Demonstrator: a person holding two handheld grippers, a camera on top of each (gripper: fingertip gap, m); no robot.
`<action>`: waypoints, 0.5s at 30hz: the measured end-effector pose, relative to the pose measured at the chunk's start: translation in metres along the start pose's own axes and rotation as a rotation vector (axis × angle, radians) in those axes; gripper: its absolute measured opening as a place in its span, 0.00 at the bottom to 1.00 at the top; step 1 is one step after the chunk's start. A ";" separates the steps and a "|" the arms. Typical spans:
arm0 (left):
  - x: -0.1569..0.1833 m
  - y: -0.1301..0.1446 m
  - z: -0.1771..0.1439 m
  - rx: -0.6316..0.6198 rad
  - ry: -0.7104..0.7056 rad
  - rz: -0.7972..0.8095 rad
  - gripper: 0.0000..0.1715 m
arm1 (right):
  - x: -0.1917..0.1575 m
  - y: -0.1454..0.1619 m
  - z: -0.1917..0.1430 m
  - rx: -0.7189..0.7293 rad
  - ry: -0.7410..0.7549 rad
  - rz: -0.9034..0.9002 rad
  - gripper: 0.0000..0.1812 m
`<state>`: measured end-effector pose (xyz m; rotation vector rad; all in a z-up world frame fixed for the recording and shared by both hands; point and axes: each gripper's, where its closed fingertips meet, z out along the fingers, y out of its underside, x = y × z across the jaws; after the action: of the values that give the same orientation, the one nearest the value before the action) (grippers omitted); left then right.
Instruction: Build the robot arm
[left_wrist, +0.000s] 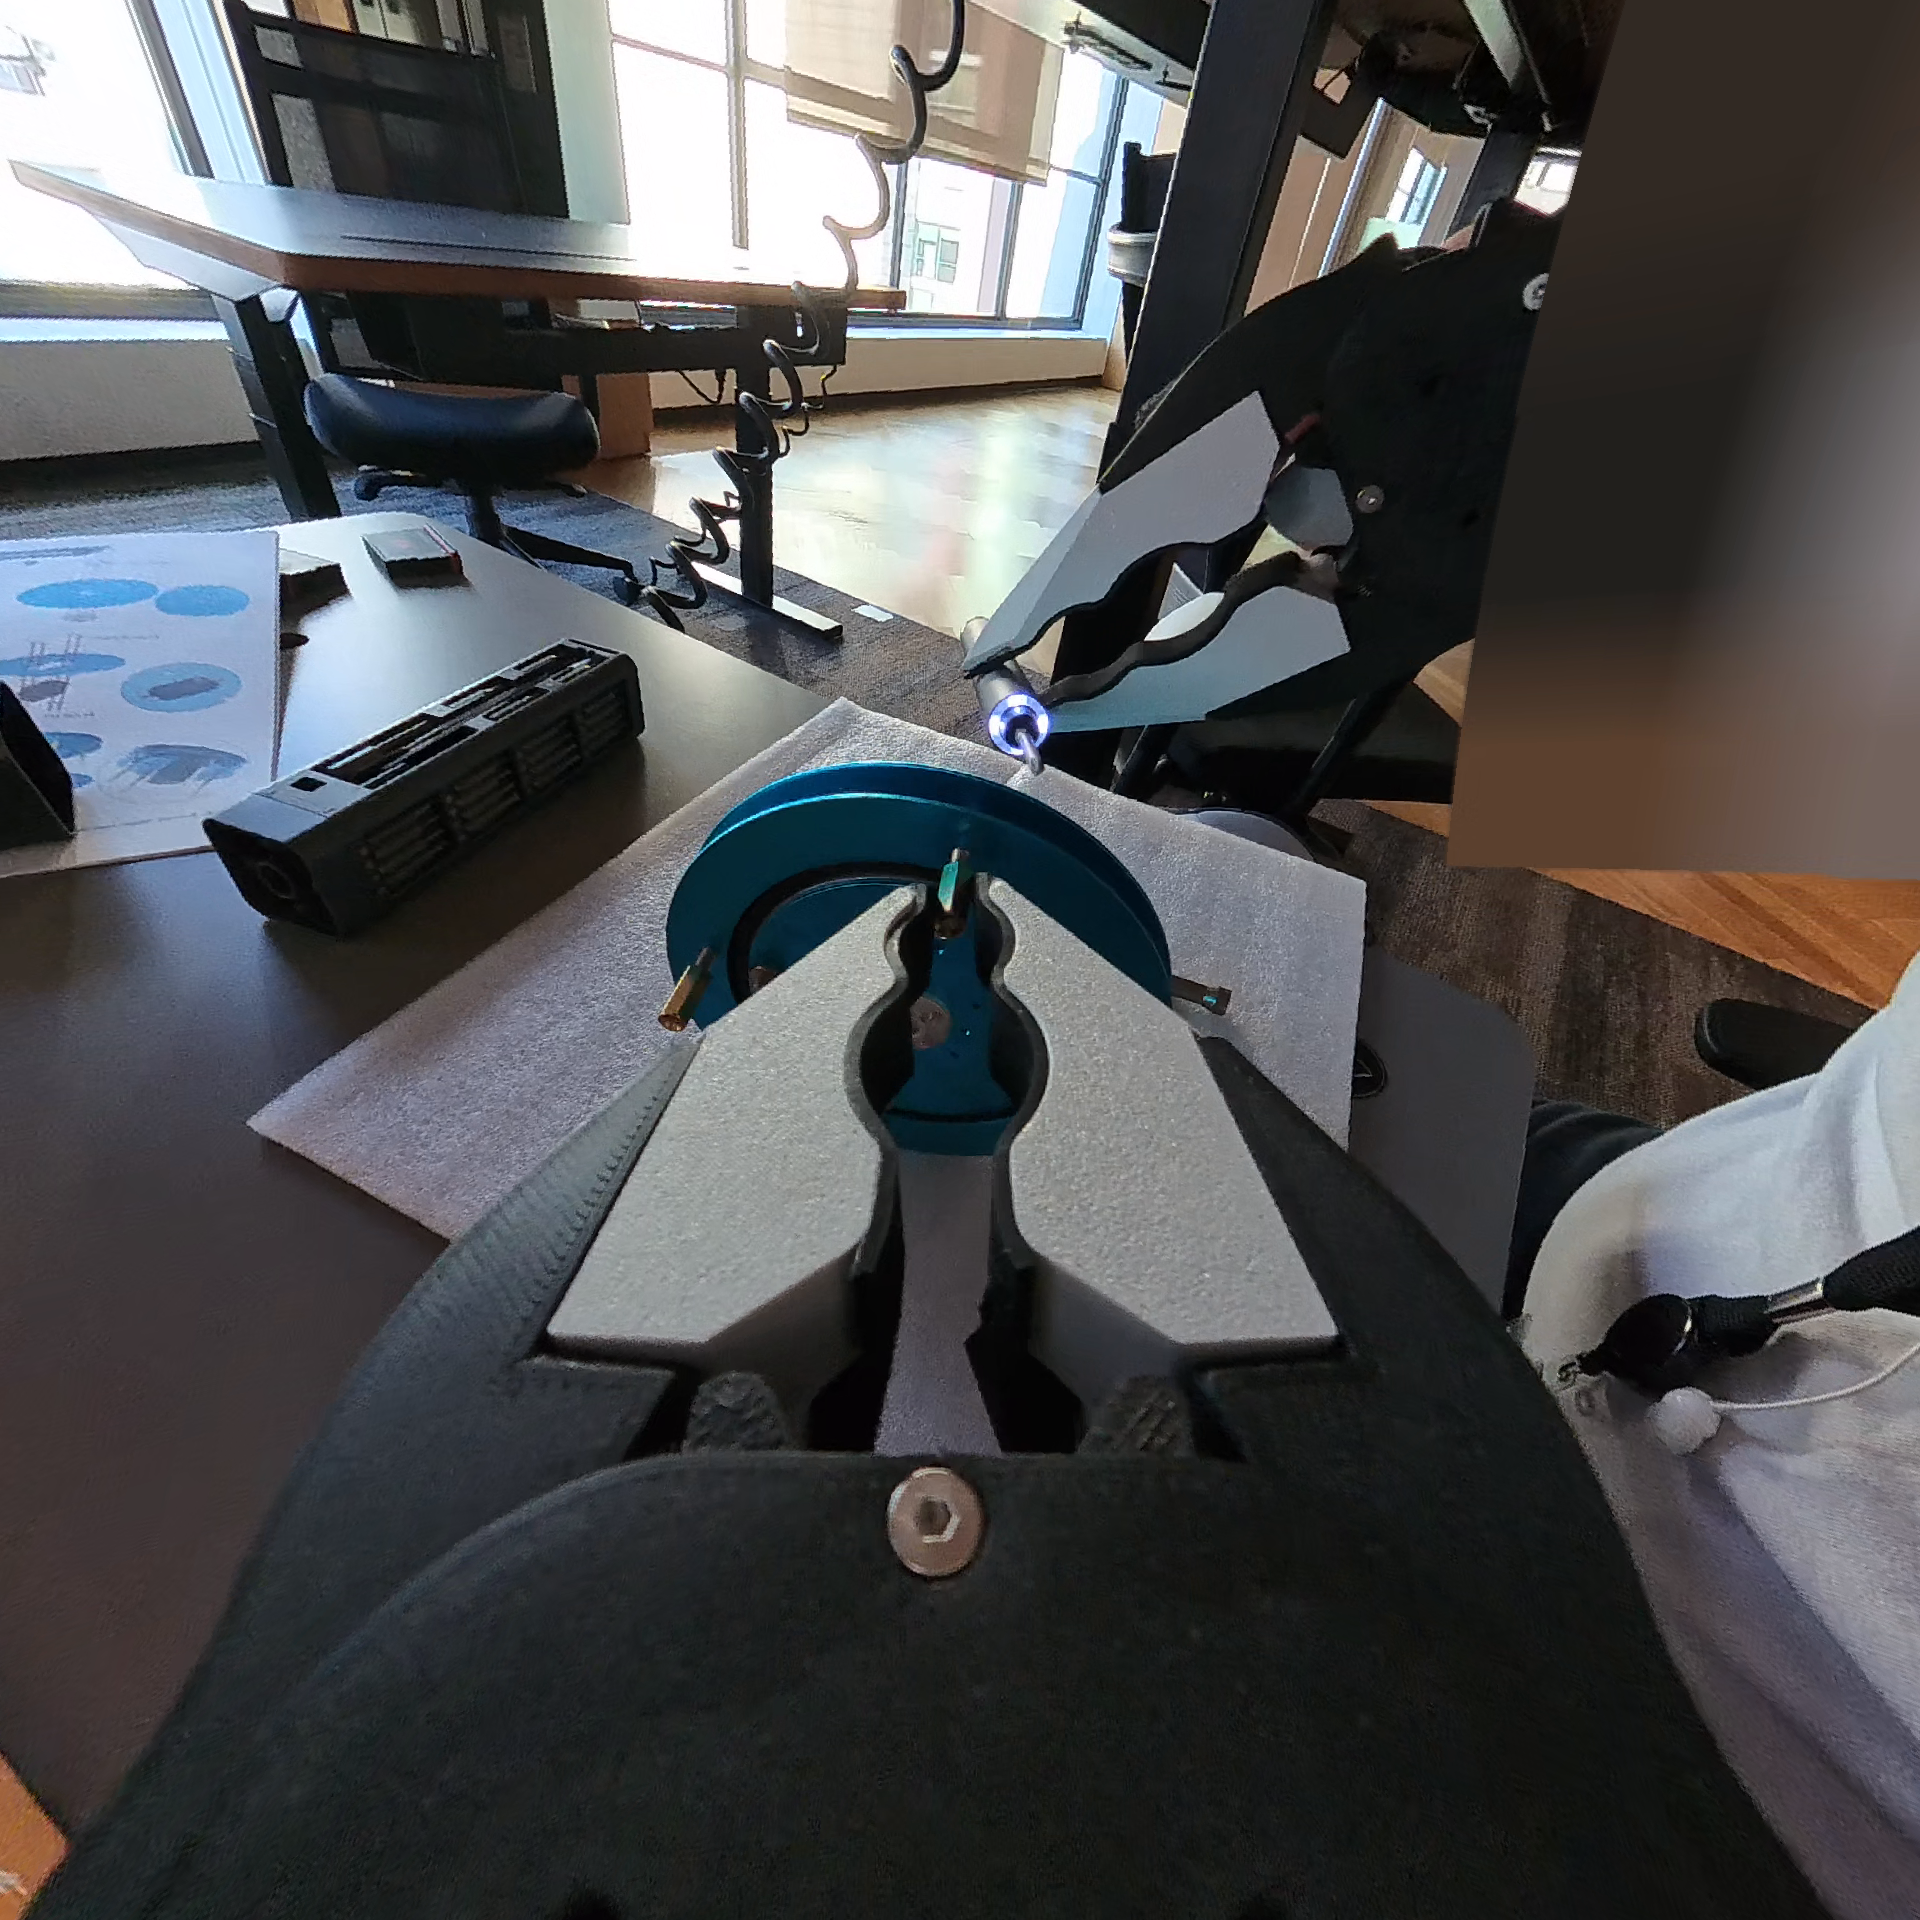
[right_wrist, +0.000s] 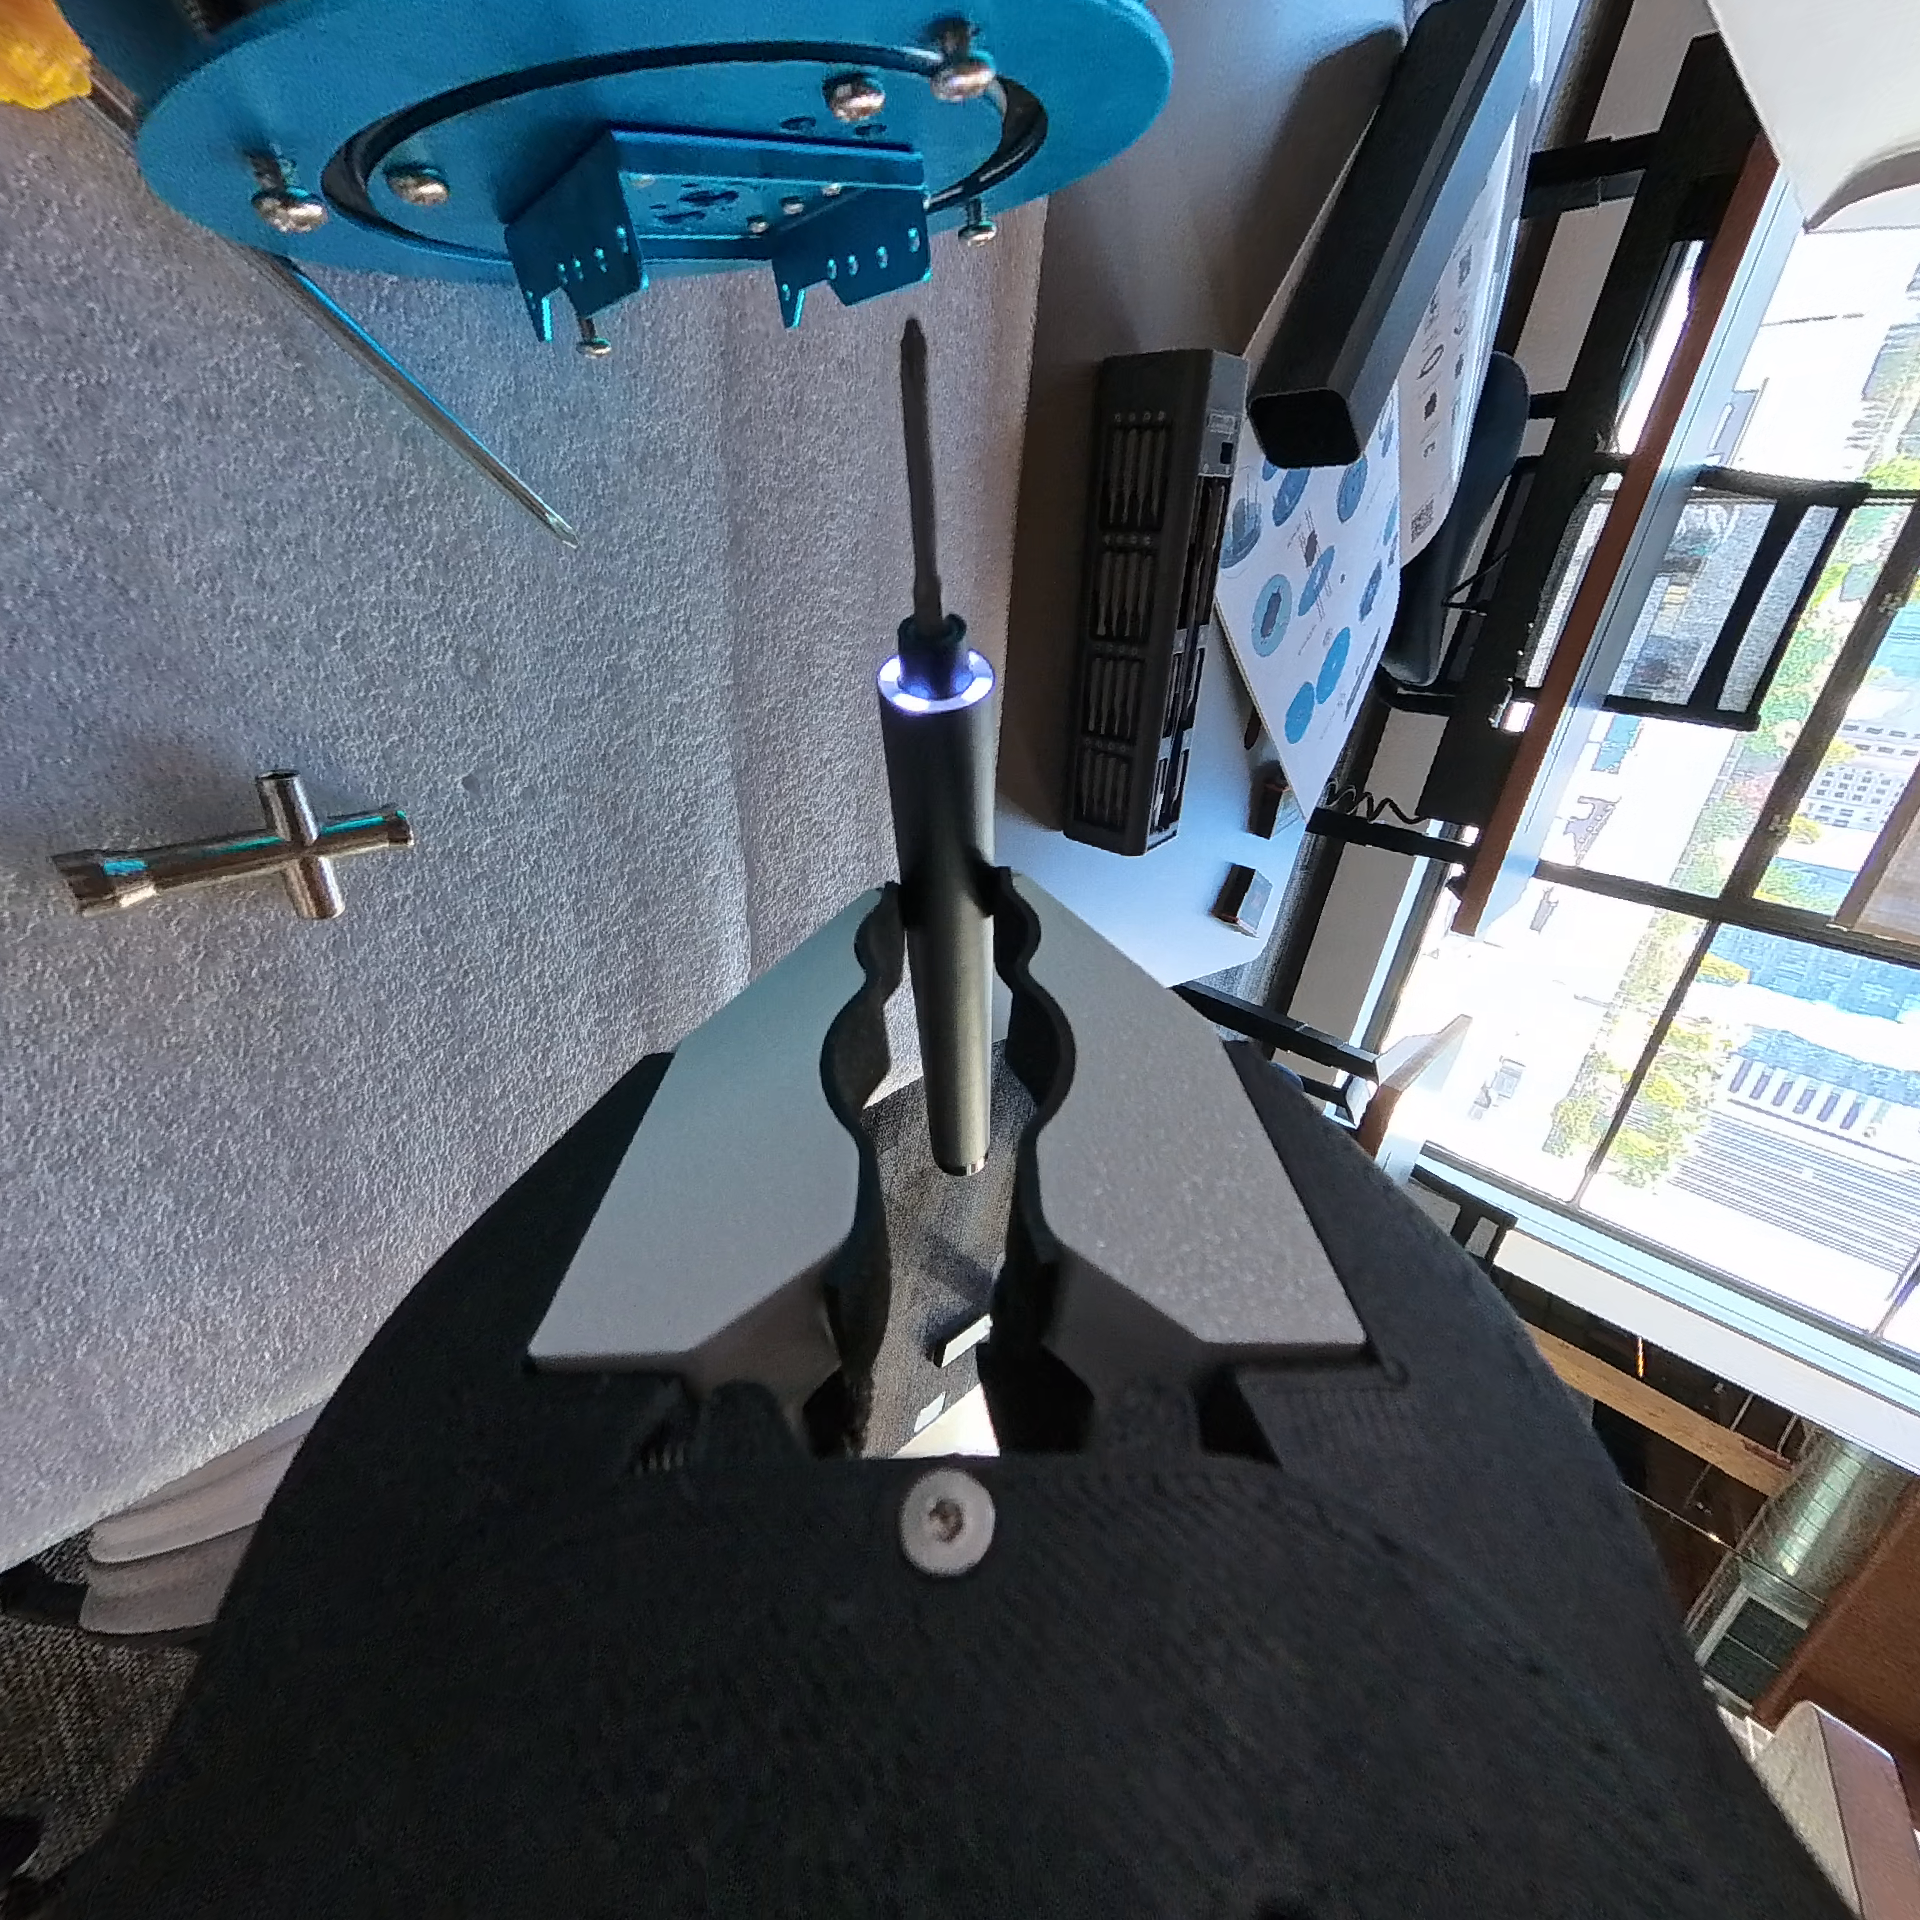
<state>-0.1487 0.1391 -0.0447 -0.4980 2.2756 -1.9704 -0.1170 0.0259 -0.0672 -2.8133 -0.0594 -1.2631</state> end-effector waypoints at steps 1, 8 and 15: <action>0.001 0.000 0.000 -0.001 0.005 0.001 0.02 | 0.000 0.000 0.000 0.000 0.000 -0.001 0.09; 0.008 0.002 0.003 -0.023 0.039 -0.009 0.02 | 0.007 -0.002 0.000 -0.031 0.051 -0.049 0.09; 0.008 0.002 0.001 -0.031 0.054 -0.029 0.02 | 0.007 -0.002 0.001 -0.068 0.058 -0.064 0.09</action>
<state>-0.1562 0.1357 -0.0457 -0.4891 2.3474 -1.9880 -0.1112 0.0278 -0.0627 -2.8506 -0.1063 -1.3851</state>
